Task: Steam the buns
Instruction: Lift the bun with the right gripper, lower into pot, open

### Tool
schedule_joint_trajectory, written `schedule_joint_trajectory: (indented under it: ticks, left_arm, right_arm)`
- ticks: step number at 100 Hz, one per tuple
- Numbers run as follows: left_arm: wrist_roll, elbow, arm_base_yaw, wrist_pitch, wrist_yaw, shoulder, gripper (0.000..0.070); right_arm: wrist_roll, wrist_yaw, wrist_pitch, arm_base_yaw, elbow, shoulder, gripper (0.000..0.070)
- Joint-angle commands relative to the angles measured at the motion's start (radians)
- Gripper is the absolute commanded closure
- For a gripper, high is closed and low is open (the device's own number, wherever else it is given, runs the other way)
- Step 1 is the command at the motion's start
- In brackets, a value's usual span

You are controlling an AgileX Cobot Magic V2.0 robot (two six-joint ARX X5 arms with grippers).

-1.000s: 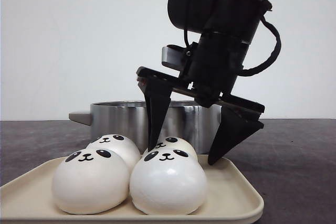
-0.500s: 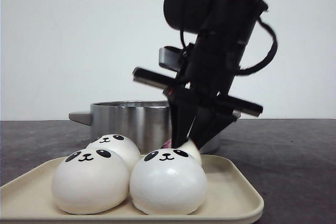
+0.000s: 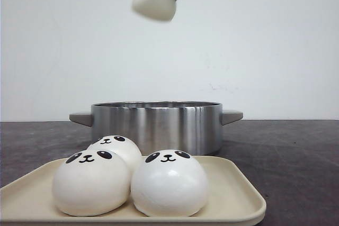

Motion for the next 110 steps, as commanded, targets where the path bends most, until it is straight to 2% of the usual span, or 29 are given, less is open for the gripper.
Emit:
schedule_joint_trajectory:
  ticks: [1, 14, 30, 59, 89, 93, 102, 110]
  left_arm:
    - [0.005, 0.021, -0.005, 0.019, -0.005, 0.009, 0.0104]
    - [0.005, 0.021, -0.005, 0.026, -0.005, 0.013, 0.0104]
    - [0.005, 0.021, -0.005, 0.026, -0.005, 0.014, 0.0104]
    - [0.005, 0.021, -0.005, 0.02, -0.005, 0.014, 0.0104]
    - [0.005, 0.021, -0.005, 0.005, -0.005, 0.014, 0.0104]
    - [0.005, 0.021, -0.005, -0.001, -0.005, 0.014, 0.0104]
    - [0.006, 0.021, -0.005, -0.014, -0.005, 0.014, 0.0104]
    - [0.006, 0.021, -0.005, -0.025, -0.005, 0.014, 0.0104]
  right_arm:
    - [-0.082, 0.008, -0.008, -0.019, 0.082, 0.057, 0.0694]
    - [-0.139, 0.007, -0.08, -0.089, 0.229, 0.18, 0.0694]
    - [-0.183, 0.008, -0.115, -0.135, 0.325, 0.332, 0.0694]
    - [-0.189, 0.021, -0.092, -0.169, 0.331, 0.563, 0.0694]
    - [-0.207, 0.034, -0.015, -0.169, 0.331, 0.675, 0.0689]
    - [-0.206, 0.045, -0.012, -0.169, 0.331, 0.681, 0.0645]
    - [-0.207, 0.078, -0.017, -0.17, 0.331, 0.683, 0.0427]
    - [-0.207, 0.078, -0.018, -0.17, 0.331, 0.683, 0.0403]
